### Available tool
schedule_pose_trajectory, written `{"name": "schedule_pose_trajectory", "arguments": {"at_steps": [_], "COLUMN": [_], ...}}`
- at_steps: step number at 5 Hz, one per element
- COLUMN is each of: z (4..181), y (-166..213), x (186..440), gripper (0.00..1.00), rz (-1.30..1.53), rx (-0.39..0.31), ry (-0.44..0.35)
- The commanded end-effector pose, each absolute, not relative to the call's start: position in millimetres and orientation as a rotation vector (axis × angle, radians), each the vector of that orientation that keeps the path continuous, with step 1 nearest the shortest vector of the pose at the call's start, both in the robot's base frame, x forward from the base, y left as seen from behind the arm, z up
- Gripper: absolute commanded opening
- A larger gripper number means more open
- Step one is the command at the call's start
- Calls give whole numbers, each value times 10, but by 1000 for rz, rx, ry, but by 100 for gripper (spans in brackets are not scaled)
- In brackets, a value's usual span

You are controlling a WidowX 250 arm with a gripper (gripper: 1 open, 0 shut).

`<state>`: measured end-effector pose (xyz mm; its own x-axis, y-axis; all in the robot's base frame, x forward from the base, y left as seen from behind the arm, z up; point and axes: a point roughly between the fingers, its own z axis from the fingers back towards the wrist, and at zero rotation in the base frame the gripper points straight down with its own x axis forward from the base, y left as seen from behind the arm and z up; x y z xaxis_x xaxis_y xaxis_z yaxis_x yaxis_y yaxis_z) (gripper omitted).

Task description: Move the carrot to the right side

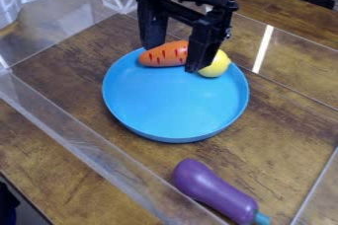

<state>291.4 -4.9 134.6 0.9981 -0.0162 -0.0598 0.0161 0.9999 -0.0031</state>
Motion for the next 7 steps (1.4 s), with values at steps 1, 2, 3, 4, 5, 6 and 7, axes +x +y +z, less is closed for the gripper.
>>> {"name": "schedule_pose_trajectory", "arguments": {"at_steps": [1, 2, 3, 4, 5, 6, 7], "z": [1254, 1105, 1089, 1126, 1154, 1081, 1086], "y": [-34, -109, -215, -263, -282, -283, -140], "x": [2938, 3000, 3127, 3326, 3450, 3473, 3535], "gripper": [100, 100, 100, 100, 100, 0, 0], "rz": [-11, -8, 13, 37, 23, 8, 30], "rx": [4, 18, 19, 23, 29, 36, 42], "ry": [66, 61, 37, -1, -26, -30, -36]}}
